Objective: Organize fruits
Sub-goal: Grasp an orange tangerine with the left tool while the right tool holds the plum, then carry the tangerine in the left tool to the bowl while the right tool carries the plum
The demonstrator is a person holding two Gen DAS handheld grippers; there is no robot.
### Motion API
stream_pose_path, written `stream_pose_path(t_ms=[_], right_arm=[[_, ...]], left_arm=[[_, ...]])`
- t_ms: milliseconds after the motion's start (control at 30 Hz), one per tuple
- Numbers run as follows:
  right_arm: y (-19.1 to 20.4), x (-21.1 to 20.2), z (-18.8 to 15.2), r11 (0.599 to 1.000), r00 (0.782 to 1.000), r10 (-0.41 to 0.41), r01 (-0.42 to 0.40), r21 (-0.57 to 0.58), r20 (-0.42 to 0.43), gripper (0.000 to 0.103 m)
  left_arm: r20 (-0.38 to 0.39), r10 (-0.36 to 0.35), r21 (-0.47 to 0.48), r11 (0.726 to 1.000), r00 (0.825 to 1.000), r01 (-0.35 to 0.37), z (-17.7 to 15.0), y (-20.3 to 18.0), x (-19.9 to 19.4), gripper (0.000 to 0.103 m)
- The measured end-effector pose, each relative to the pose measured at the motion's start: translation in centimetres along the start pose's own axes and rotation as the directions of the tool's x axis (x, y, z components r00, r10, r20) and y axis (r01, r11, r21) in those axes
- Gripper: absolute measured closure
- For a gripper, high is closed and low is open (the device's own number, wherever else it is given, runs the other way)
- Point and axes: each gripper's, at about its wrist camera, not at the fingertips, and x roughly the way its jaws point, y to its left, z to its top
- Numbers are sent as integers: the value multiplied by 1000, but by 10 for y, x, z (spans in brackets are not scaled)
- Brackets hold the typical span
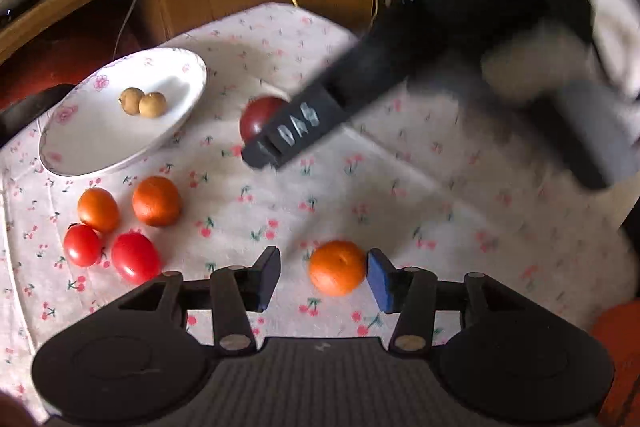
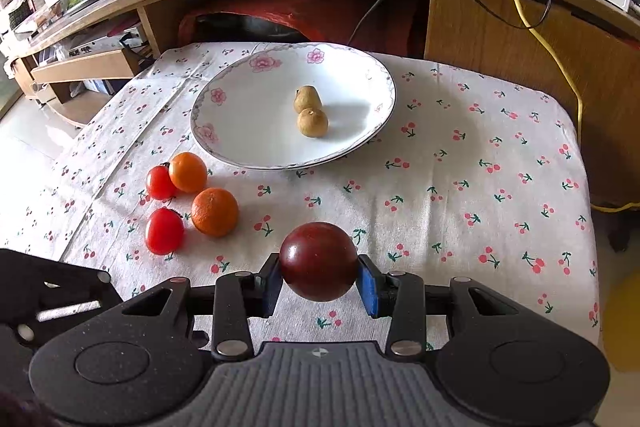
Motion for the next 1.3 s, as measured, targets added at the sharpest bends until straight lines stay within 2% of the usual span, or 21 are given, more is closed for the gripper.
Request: stream_pose_path(t_ms=[133, 300, 533, 933, 1300], right_arm=[[0, -3, 0, 1000, 1000, -1, 1, -6, 0, 69], [1, -3, 0, 1000, 1000, -5, 5, -18, -11, 69], [4, 0, -4, 999, 999, -12, 11, -38, -33, 69], [7, 1, -6, 998, 999, -19, 16, -65, -44, 69], [14, 5, -9, 994, 998, -27, 19, -110, -64, 69]], left_arm=[[2, -15, -47, 999, 1000, 15, -1, 3, -4, 52], [0, -19, -58, 998, 1000, 19, -2, 2, -3, 64], [1, -11, -71, 997, 1000, 11, 2, 3, 0, 65], [42, 89, -142, 987, 995, -82, 5, 38, -18, 65], [-2, 98, -138, 986, 995, -97, -7, 38, -8, 65]])
